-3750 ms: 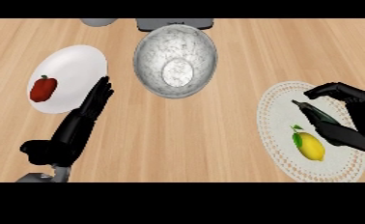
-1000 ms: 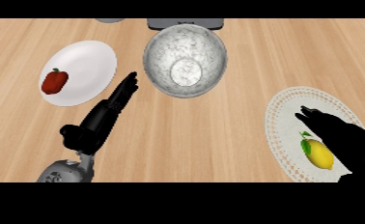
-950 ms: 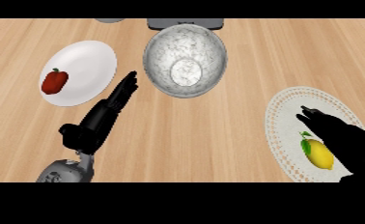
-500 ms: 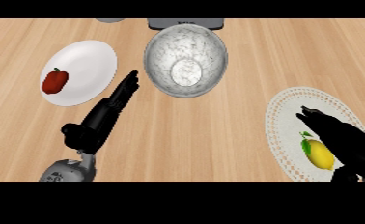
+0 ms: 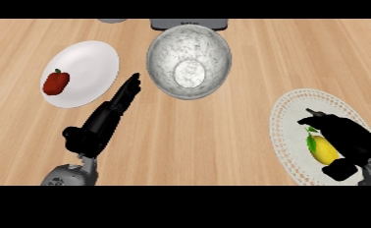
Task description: Pick the lemon from the placemat and place it in the bowl
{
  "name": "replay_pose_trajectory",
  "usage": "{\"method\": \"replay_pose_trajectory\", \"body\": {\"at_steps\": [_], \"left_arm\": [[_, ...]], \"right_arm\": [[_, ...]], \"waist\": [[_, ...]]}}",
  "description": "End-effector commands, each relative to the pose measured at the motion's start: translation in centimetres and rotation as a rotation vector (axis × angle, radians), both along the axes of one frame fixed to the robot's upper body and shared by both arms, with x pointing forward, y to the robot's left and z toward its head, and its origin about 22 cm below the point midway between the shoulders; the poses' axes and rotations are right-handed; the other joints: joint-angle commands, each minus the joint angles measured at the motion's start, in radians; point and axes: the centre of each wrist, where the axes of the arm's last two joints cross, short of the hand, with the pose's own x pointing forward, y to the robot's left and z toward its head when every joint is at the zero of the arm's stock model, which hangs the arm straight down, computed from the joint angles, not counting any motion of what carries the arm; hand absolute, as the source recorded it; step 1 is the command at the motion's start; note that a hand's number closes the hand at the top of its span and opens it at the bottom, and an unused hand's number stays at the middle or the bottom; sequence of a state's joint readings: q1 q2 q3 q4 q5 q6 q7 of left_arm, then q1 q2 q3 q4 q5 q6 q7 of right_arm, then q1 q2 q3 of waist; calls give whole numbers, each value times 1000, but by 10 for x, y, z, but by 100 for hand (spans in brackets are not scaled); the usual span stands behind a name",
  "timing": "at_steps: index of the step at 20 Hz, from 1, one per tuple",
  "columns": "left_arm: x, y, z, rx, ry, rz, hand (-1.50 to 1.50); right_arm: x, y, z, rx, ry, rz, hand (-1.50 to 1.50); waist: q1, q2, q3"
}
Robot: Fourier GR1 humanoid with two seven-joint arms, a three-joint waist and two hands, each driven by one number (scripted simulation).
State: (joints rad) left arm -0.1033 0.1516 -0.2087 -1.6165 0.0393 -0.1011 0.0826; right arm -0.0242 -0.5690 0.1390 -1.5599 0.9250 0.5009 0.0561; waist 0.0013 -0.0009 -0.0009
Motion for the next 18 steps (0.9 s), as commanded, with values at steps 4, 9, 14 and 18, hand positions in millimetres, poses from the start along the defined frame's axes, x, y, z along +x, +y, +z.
{"method": "replay_pose_trajectory", "body": {"at_steps": [4, 9, 14, 18], "left_arm": [[18, -3, 10, 3, -2, -11, 0], [11, -11, 9, -15, -1, -12, 0], [8, -6, 2, 2, -13, -64, 0], [8, -23, 4, -14, -16, -130, 0]], "right_arm": [[19, -20, -9, 40, -99, 63, 150], [-2, 17, -30, 57, -127, 77, 150], [40, 169, -9, 142, -150, -79, 150], [55, 205, 12, 124, -203, -181, 150]], "waist": [[0, 2, 1], [-3, 0, 1], [84, 15, -3], [133, 21, -3]]}}
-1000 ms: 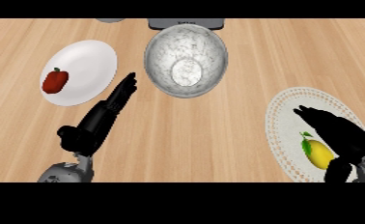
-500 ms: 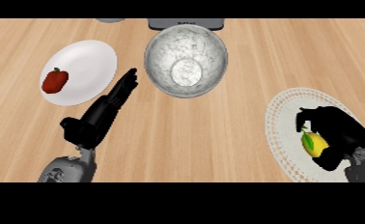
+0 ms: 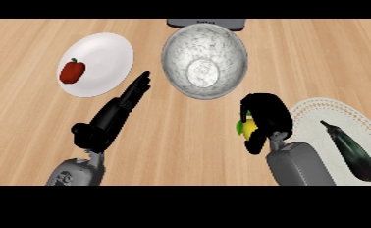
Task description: Pick the lemon from the placemat and place it in the bowl
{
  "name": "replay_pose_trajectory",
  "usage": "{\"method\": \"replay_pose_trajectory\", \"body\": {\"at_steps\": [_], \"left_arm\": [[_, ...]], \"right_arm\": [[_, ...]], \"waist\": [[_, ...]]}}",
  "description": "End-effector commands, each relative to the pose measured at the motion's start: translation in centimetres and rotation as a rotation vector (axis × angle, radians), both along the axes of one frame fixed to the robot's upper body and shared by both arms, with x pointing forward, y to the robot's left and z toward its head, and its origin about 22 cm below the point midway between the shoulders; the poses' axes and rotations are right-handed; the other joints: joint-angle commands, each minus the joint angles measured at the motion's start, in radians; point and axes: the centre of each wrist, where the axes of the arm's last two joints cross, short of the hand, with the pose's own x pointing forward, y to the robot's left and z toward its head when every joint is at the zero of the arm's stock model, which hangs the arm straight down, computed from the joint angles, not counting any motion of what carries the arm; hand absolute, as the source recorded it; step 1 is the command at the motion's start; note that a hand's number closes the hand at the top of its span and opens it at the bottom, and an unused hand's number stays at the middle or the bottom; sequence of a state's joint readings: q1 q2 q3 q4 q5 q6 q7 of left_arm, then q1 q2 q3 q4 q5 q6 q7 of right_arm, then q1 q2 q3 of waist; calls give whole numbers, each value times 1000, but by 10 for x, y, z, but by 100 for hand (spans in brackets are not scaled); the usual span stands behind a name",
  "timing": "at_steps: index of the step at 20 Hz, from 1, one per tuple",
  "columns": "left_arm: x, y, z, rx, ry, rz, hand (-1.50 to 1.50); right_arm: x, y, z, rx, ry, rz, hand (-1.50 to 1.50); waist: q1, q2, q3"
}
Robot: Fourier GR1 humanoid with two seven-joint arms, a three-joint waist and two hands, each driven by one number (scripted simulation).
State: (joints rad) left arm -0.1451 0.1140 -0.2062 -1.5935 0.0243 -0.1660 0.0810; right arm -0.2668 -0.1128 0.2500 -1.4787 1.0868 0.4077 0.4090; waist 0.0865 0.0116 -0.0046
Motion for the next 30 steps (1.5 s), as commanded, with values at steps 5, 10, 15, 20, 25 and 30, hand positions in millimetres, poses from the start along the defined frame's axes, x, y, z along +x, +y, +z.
{"method": "replay_pose_trajectory", "body": {"at_steps": [5, 10, 15, 20, 25, 30], "left_arm": [[2, -17, 2, 7, -6, -67, 0], [6, -23, 2, 5, -9, -90, 0], [13, -26, 3, 10, -6, -103, 0], [12, -35, 1, -2, -9, -87, 0], [16, -12, 6, 22, -16, -45, 0], [20, -16, -1, 10, -1, -20, 0]], "right_arm": [[29, 84, 51, -137, -202, -310, 150], [40, 126, 111, -108, -482, -445, 150], [42, 153, 153, 44, -684, -523, 150], [54, 163, 173, 136, -731, -620, 150], [74, 173, 171, 25, -727, -688, 150], [92, 176, 155, -137, -787, -700, 150]], "waist": [[70, 1, 0], [89, 1, 0], [88, 8, 1], [69, 9, 1], [55, 7, 1], [-1, 6, 1]]}}
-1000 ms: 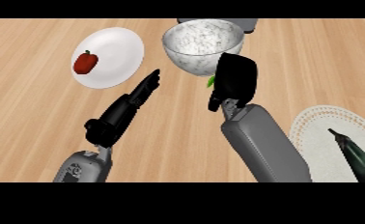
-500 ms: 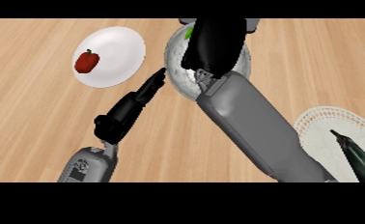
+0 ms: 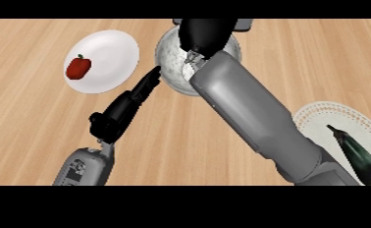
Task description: Pick the lemon from the placemat and place it in the bowl
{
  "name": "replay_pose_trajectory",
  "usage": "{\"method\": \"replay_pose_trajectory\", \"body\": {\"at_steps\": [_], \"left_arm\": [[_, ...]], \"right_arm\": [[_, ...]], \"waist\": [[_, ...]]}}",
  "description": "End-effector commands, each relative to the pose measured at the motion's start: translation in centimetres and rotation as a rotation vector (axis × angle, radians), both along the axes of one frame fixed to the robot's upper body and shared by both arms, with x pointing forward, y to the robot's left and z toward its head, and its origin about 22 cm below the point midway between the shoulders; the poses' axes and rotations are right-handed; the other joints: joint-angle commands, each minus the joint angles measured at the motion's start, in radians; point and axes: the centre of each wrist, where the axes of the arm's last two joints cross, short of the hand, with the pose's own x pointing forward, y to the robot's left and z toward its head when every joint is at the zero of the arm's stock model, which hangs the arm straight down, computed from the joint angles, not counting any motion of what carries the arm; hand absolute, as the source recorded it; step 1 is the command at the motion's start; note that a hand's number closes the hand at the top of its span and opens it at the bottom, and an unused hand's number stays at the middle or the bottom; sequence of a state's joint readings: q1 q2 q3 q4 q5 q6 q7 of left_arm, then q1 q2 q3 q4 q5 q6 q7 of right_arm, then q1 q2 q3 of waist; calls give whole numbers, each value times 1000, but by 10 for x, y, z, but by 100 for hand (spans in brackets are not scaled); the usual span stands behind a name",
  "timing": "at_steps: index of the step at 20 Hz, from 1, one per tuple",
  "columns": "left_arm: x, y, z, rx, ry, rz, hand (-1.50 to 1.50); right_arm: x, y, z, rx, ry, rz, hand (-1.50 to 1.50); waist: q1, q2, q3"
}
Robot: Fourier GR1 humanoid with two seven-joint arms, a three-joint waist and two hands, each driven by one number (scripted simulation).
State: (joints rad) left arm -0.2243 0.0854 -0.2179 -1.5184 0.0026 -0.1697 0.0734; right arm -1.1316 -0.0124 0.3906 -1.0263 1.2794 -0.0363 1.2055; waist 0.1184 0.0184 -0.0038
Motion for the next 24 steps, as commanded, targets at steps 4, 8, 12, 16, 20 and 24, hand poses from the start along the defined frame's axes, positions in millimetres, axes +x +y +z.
{"method": "replay_pose_trajectory", "body": {"at_steps": [4, 8, 12, 16, 20, 24], "left_arm": [[4, 6, 1, -5, 16, 48, 0], [-3, 9, -6, -7, 5, 52, 0], [-4, 10, -7, -4, 4, 62, 0], [-13, 13, -17, -13, 16, 63, 0], [-7, 18, 6, -17, -4, 71, 0], [-5, 13, -1, 3, 0, 53, 0]], "right_arm": [[20, 2, -24, 11, -65, -210, 150], [31, -17, -37, 112, 190, -244, 150], [43, -46, -56, 329, 333, -246, 150], [49, -49, -65, 413, 284, -120, -150], [48, -41, -60, 430, 131, -73, -150], [50, -35, -52, 477, -6, -101, -150]], "waist": [[-51, -4, 2], [-43, -4, 3], [-49, -2, 4], [-56, -3, 4], [-68, -9, 4], [-60, -6, 3]]}}
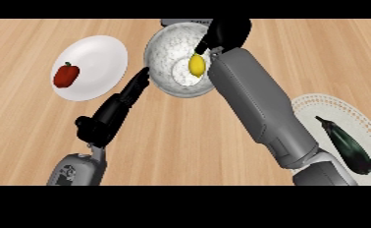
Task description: Pick the lemon from the placemat and place it in the bowl
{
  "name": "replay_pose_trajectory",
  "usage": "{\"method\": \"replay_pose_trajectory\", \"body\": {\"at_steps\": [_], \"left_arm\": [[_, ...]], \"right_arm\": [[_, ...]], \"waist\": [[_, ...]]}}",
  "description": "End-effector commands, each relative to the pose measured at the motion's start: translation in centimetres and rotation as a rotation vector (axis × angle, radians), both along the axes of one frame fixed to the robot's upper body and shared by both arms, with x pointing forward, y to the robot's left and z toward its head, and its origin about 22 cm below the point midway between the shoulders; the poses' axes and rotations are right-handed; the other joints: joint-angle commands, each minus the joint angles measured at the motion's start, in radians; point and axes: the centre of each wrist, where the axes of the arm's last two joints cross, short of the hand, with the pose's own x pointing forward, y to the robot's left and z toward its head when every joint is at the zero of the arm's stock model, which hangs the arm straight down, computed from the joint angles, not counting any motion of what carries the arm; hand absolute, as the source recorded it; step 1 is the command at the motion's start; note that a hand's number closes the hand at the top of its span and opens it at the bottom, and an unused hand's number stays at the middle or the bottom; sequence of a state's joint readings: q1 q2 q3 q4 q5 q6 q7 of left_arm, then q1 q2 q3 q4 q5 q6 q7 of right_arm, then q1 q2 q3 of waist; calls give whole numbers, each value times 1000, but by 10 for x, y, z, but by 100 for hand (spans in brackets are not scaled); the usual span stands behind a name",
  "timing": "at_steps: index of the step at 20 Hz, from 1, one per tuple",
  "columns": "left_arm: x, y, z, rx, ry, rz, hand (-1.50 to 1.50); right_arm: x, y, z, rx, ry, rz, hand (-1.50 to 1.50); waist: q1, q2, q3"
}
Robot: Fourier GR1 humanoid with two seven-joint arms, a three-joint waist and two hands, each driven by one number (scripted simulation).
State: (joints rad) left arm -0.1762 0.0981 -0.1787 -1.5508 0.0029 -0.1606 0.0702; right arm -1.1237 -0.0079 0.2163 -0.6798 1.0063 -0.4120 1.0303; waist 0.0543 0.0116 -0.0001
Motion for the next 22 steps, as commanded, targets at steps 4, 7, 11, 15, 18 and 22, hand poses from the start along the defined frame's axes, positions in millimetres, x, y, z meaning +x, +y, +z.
{"method": "replay_pose_trajectory", "body": {"at_steps": [4, 7, 11, 15, 18, 22], "left_arm": [[-1, 2, 1, 1, -2, 52, 0], [-6, 19, -12, 8, 25, 53, 0], [-10, 21, -8, -4, 27, 86, 0], [-14, 42, -14, 3, 46, 120, 0], [-25, 32, -16, -10, 57, 131, 0], [-22, 34, -11, -13, 44, 132, 0]], "right_arm": [[2, -7, 13, 218, -285, -186, -150], [0, -7, 22, 304, -321, -233, -150], [-11, -31, 2, 352, -349, -284, -150], [-28, -73, -11, 381, -446, -333, -150], [-56, -78, -14, 411, -470, -333, -150], [-106, -117, -33, 390, -504, -346, -150]], "waist": [[-48, -14, 0], [-51, -16, -1], [-78, -26, 0], [-113, -34, 0], [-130, -46, 0], [-127, -37, 0]]}}
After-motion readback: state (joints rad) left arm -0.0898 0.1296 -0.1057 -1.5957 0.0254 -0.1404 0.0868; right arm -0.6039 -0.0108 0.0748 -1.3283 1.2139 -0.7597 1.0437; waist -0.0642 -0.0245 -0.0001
